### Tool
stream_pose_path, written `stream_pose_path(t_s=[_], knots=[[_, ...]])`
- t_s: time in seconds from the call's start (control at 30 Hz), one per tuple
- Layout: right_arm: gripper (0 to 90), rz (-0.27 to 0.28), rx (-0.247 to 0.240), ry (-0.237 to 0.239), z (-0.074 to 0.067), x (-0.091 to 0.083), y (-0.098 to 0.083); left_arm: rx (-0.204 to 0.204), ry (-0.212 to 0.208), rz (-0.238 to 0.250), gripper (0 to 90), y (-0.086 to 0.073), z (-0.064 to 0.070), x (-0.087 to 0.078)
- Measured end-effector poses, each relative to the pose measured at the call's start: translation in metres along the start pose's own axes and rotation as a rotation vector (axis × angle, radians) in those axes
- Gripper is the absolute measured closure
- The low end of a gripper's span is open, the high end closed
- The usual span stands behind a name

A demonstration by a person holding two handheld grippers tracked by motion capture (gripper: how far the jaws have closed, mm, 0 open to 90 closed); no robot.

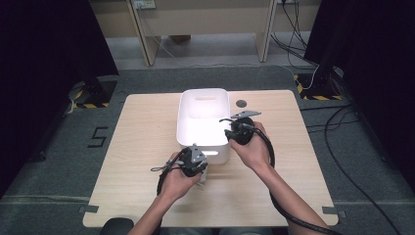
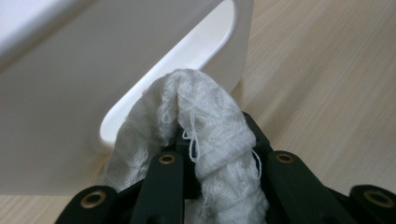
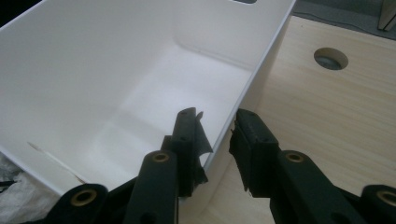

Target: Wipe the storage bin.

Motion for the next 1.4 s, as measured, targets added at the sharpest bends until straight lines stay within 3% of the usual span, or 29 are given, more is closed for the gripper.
stream_pose_path(t_s=[0.43,0.9,1.07,1.4], knots=[[70.8,0.0,-0.002,-0.003,0.0,0.0,0.0,0.0,0.003,0.056,74.5,0.022,0.0,-0.018],[70.9,0.0,-0.006,-0.004,0.0,0.0,0.0,0.0,-0.004,0.078,74.5,0.039,0.0,-0.032],[70.9,0.0,-0.005,-0.004,0.0,0.0,0.0,-0.01,-0.014,0.083,74.4,0.042,0.0,-0.034],[70.9,0.001,-0.005,-0.004,0.0,0.0,0.0,0.014,-0.012,0.062,74.5,0.039,0.003,-0.028]])
Point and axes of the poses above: each handheld gripper's, and its own axes: x roughly forward along the jaws, y roughly out of its top, z roughly to its right, the point moved 8 cm from there along x, roughly forward along the jaws, and after that the axes turned 6 degrees about y, right-handed, at the moved point
